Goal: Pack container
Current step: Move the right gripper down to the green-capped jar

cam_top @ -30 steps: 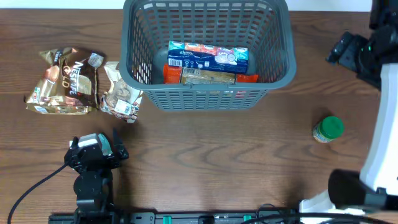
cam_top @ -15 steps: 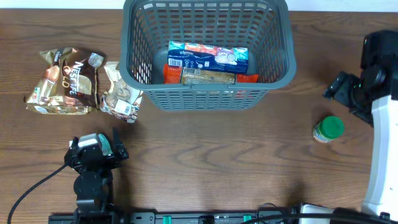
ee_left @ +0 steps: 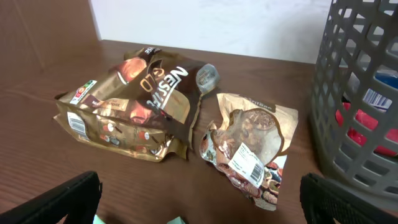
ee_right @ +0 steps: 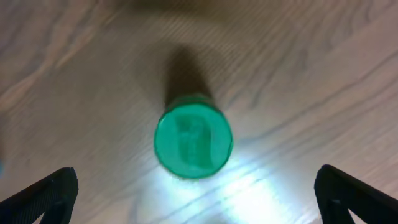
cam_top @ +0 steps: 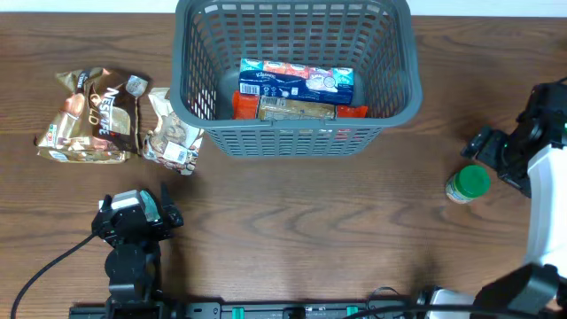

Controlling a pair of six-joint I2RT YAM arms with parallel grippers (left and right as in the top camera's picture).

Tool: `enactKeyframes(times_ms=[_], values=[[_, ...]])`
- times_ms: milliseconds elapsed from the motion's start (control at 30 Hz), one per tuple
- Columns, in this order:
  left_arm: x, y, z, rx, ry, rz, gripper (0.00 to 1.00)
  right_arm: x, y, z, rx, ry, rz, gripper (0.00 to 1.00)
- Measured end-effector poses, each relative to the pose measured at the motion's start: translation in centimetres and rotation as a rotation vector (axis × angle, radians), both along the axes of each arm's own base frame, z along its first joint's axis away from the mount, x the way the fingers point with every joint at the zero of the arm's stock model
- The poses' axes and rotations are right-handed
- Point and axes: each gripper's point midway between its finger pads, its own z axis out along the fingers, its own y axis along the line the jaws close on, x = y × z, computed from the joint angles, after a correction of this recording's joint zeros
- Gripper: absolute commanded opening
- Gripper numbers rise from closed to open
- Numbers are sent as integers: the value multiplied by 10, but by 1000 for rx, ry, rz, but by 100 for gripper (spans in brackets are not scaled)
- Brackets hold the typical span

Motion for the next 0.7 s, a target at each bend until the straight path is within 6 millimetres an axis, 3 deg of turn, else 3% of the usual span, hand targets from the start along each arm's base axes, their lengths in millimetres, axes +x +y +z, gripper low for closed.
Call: enactKeyframes(times_ms=[333, 700], values=[[0, 0, 0, 0, 0, 0, 99, 14, 0, -54, 99, 103, 19, 99], [0, 0, 0, 0, 0, 0, 99, 14, 4, -85, 134, 132, 26, 99]])
